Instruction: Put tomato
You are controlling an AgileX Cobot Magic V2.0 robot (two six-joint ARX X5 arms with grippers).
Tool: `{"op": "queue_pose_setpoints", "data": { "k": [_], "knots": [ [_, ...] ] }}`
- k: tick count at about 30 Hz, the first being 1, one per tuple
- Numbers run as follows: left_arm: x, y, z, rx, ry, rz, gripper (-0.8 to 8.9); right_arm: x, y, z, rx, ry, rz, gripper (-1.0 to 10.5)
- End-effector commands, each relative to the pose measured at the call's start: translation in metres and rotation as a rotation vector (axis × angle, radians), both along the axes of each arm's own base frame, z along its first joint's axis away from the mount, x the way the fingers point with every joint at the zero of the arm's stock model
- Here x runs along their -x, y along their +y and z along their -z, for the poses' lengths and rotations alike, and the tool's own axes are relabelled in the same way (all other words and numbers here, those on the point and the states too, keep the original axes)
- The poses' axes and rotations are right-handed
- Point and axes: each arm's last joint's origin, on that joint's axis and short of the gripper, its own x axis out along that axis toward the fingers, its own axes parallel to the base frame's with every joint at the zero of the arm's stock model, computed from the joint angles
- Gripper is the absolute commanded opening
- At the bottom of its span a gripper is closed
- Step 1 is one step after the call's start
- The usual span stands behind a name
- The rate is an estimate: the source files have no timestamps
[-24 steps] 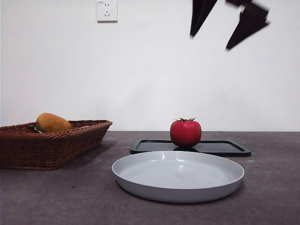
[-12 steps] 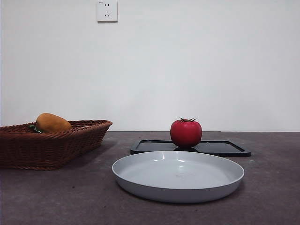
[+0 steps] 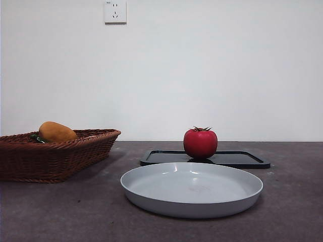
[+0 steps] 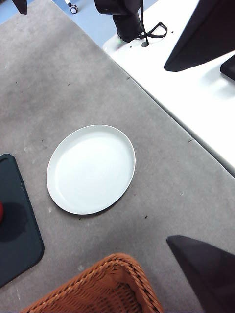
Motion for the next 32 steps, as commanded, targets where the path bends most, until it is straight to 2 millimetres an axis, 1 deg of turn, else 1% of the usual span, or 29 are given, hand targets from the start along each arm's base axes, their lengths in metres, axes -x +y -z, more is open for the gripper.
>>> {"op": "queue_pose_setpoints", "data": {
  "k": [1,7,9,11,13,14,16,18,32],
  "knots": [
    [-0.0006,-0.0007,-0.0047,0.003,-0.027,0.016,5.31,-0.0013,0.0014,-0.0023,-0.012,-0.003,0.0,5.4],
    [-0.0005,-0.0007,-0.0046,0.003,-0.026,0.015,5.3,-0.002,0.0017,-0.0024,-0.012,-0.005,0.0,5.3],
    [-0.0005,-0.0007,-0.0046,0.003,-0.026,0.016,5.12,-0.0019,0.0016,-0.0024,-0.012,-0.005,0.0,4.7],
    [-0.0005,-0.0007,-0.0046,0.003,-0.026,0.015,4.22,-0.0019,0.0016,-0.0024,-0.012,-0.005,0.0,3.5],
    [-0.0005,-0.0007,-0.0046,0.003,-0.026,0.016,2.9,-0.0019,0.0016,-0.0024,-0.012,-0.005,0.0,2.0],
    [-0.0006,-0.0007,-0.0047,0.003,-0.027,0.016,2.34,-0.002,0.0016,-0.0025,-0.012,-0.006,0.0,1.4],
    [-0.0006,-0.0007,-0.0047,0.003,-0.027,0.016,1.07,-0.002,0.0016,-0.0025,-0.012,-0.006,0.0,0.7],
    [-0.0006,-0.0007,-0.0047,0.003,-0.027,0.016,0.03,-0.002,0.0016,-0.0024,-0.011,-0.006,-0.001,0.2],
    [-0.0007,-0.0007,-0.0048,0.004,-0.03,0.016,0.09,-0.0022,0.0017,-0.0029,-0.01,-0.013,-0.001,0.1]
  ]
}}
